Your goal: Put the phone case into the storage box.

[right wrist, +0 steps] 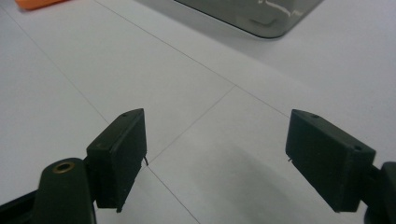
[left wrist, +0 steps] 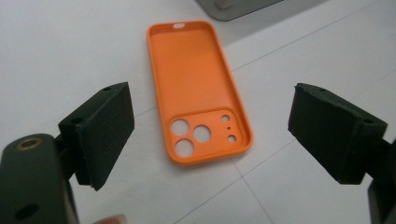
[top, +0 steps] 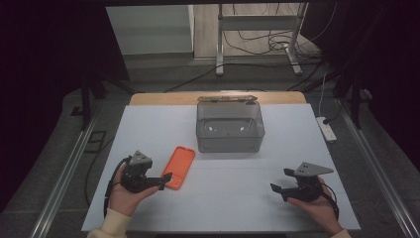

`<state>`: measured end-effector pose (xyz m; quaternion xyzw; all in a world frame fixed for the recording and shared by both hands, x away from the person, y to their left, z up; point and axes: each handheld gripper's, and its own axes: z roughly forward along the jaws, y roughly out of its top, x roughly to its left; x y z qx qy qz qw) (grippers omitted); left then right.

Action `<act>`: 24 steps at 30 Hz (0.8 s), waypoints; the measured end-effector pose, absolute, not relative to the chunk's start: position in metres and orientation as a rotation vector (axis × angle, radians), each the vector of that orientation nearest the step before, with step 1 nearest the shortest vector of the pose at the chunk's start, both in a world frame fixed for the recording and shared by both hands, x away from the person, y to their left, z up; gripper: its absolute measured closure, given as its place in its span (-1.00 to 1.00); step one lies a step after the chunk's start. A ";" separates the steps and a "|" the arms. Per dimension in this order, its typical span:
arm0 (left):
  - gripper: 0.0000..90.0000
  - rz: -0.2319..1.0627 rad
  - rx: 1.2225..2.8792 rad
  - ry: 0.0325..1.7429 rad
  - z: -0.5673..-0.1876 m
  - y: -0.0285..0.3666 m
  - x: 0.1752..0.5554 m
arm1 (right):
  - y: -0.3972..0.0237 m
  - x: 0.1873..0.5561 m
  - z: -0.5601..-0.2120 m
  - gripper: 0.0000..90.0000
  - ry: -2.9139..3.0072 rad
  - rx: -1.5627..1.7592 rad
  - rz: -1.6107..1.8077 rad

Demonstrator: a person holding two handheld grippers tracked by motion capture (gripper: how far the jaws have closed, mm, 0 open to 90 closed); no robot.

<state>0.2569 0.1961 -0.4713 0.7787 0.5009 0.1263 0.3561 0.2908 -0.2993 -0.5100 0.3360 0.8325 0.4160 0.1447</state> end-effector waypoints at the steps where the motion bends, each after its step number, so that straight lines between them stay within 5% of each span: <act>1: -0.67 0.322 2.014 1.297 -0.471 0.196 0.258 | -0.300 0.291 -0.510 -0.54 2.398 0.972 1.195; 24: -0.61 0.300 2.137 1.370 -0.466 0.191 0.290 | -0.299 0.292 -0.511 -0.54 2.404 0.968 1.178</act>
